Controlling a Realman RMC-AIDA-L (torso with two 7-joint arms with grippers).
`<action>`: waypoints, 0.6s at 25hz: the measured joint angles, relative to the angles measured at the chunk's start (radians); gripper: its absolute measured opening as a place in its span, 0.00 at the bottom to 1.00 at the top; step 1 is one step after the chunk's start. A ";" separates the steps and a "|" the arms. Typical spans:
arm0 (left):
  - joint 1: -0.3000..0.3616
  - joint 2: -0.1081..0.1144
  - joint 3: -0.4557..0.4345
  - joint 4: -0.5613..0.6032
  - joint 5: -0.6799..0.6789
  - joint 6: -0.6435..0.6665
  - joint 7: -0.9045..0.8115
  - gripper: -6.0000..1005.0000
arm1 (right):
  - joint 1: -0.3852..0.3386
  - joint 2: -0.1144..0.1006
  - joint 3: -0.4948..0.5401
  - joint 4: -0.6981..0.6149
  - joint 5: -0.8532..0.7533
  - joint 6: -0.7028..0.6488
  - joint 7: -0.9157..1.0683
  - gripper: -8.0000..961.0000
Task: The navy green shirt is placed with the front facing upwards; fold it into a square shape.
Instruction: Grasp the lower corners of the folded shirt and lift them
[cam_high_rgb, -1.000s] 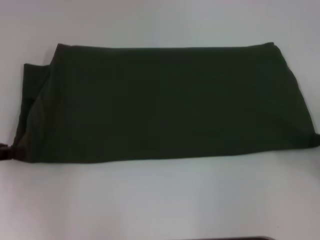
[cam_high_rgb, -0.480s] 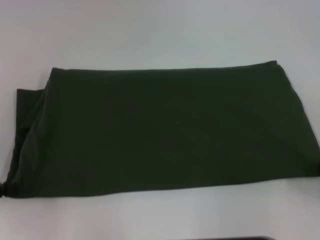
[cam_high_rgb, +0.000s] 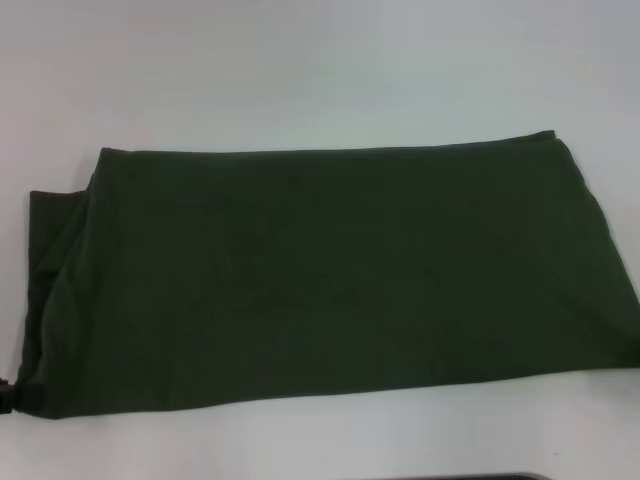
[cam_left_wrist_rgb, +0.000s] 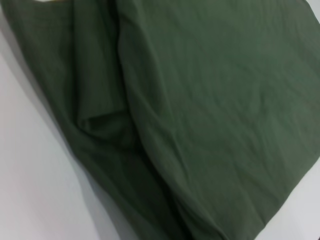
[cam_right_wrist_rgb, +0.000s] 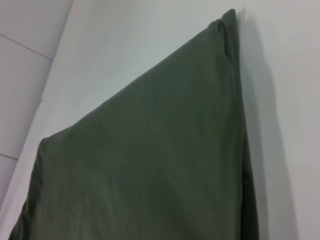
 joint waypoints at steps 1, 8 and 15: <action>-0.002 0.001 -0.001 0.005 0.000 -0.004 0.002 0.01 | 0.000 -0.001 0.003 0.000 -0.005 0.003 0.001 0.02; -0.005 0.004 -0.002 0.017 0.000 -0.023 0.003 0.01 | -0.008 -0.007 0.016 0.000 -0.009 0.014 0.009 0.02; -0.009 0.004 -0.003 0.028 0.000 -0.041 0.002 0.01 | -0.003 -0.011 0.033 0.000 -0.010 0.014 0.008 0.02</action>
